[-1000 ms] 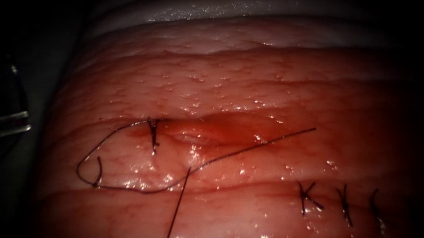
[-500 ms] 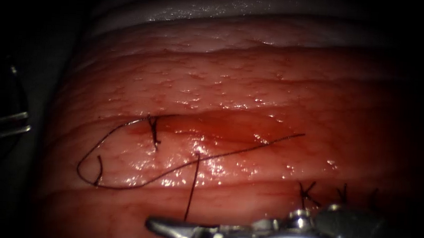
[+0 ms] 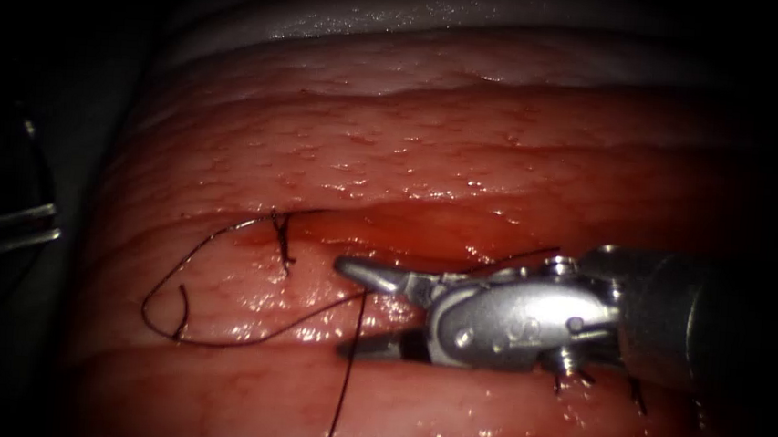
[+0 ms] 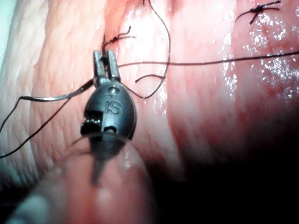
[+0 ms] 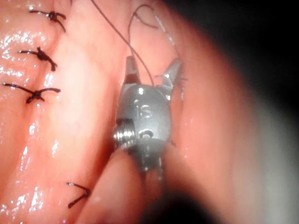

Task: Wound Closure
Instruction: With the right gripper pull the suture through the skin until only a short amount remains on the other side.

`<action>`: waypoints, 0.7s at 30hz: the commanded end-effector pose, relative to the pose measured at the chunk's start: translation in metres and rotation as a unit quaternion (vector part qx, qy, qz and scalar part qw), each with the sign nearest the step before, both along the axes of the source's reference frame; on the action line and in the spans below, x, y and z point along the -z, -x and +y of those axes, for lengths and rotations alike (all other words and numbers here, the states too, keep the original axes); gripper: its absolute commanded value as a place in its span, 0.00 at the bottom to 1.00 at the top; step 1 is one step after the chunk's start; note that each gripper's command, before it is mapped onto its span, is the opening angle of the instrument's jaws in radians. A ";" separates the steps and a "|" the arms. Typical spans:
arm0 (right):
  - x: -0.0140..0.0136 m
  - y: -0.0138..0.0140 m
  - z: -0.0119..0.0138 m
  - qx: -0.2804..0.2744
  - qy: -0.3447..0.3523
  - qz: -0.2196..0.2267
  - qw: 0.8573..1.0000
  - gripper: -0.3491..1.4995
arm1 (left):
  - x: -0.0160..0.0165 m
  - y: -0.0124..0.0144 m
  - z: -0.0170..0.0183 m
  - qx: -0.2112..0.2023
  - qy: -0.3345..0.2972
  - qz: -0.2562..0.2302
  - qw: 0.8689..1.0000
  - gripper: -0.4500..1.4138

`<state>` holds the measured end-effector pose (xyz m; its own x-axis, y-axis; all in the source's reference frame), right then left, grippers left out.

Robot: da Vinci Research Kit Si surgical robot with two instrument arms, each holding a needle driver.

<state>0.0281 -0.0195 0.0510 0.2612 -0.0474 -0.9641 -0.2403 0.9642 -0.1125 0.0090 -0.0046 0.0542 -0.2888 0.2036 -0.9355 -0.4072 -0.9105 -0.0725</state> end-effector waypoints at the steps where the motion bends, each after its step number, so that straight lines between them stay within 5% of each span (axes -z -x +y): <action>1: -0.0019 -0.0003 0.0007 -0.004 -0.006 -0.004 1.000 0.96 | -0.0006 0.0005 0.0000 0.000 0.000 0.000 1.000 0.00; 4: -0.0035 -0.0001 0.0011 -0.010 -0.015 -0.007 1.000 0.93 | -0.0006 0.0005 0.0000 0.000 0.000 0.000 1.000 0.00; 6: -0.0043 0.0000 0.0006 -0.017 -0.032 -0.008 0.999 0.56 | -0.0006 0.0005 -0.0001 0.000 0.000 0.000 1.000 0.00; 8: -0.0043 0.0000 0.0000 -0.022 -0.077 -0.022 0.997 0.00 | -0.0006 0.0005 -0.0001 0.000 0.000 0.000 1.000 0.00; 14: -0.0025 0.0000 -0.0019 -0.007 -0.131 -0.039 0.991 0.00 | -0.0006 0.0005 -0.0001 -0.002 0.000 -0.001 1.000 0.00; 21: 0.0034 -0.0001 -0.0066 0.026 -0.129 -0.052 0.990 0.00 | -0.0008 0.0006 0.0000 -0.002 0.000 0.000 1.000 0.00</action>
<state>0.0273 -0.0255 0.0474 0.3677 0.1790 -0.9125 -0.1905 0.9750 0.1145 0.0089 -0.0045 0.0544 -0.2898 0.2029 -0.9353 -0.4053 -0.9114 -0.0721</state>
